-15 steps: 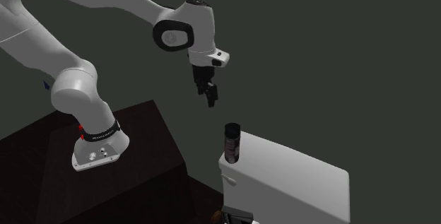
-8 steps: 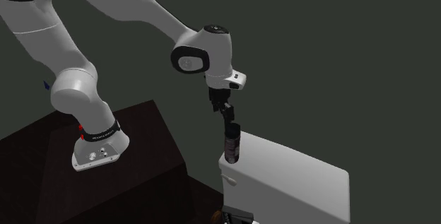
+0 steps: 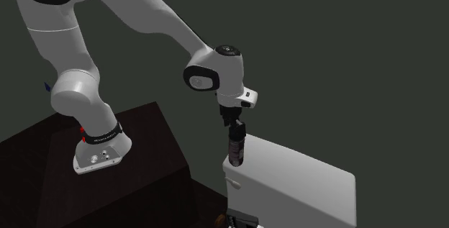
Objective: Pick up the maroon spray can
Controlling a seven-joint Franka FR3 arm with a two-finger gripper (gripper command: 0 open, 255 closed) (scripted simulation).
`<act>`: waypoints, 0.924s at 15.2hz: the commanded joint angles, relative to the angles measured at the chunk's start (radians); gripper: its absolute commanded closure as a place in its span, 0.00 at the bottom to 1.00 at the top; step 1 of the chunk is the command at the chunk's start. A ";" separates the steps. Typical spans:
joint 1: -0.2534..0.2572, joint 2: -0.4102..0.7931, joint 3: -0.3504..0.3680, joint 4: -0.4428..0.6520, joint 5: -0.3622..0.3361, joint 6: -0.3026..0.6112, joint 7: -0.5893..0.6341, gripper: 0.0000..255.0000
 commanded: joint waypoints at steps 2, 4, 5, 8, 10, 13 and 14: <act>-0.005 0.048 0.012 -0.003 0.042 0.046 -0.028 0.00; -0.006 0.048 0.012 -0.003 0.041 0.046 -0.028 0.00; -0.006 0.047 0.012 -0.003 0.040 0.044 -0.027 1.00; -0.006 0.047 0.012 -0.001 0.041 0.044 -0.027 1.00; -0.006 0.047 0.012 -0.003 0.040 0.044 -0.027 1.00; -0.005 0.046 0.012 -0.003 0.040 0.045 -0.026 1.00; -0.006 0.048 0.012 -0.003 0.041 0.046 -0.028 1.00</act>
